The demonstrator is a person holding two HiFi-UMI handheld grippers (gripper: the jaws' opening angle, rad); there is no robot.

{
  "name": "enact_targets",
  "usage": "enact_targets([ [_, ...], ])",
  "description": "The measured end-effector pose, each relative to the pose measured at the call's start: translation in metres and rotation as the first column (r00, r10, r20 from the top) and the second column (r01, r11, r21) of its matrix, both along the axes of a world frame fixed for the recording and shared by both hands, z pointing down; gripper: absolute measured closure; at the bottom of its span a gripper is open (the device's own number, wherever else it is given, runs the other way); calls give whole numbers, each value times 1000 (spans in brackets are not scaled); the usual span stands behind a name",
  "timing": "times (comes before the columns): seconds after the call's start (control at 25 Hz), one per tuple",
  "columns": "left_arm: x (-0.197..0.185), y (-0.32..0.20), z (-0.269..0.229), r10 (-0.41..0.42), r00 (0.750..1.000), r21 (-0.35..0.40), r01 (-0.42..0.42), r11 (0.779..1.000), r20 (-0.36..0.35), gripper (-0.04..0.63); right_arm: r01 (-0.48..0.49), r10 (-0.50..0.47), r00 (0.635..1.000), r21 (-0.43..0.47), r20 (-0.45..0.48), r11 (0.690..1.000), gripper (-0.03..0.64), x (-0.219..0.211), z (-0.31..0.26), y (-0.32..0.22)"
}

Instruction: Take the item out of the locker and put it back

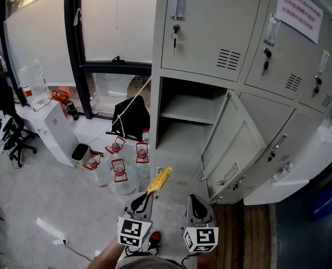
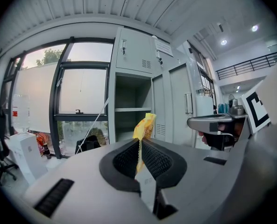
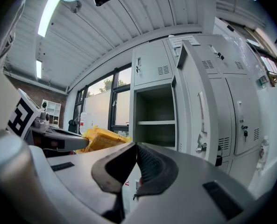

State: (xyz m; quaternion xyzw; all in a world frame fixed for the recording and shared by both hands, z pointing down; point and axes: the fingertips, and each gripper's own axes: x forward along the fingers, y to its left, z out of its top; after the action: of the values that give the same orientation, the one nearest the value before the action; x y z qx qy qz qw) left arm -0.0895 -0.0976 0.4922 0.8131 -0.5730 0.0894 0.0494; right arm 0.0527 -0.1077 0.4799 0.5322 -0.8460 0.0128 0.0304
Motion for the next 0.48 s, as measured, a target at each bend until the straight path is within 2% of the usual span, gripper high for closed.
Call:
enact_targets([
  [0.48,1,-41,0,24,999,3,-24,1000,28,565,-19,19,1000,-13,-2,1000,598,-2,2,-34],
])
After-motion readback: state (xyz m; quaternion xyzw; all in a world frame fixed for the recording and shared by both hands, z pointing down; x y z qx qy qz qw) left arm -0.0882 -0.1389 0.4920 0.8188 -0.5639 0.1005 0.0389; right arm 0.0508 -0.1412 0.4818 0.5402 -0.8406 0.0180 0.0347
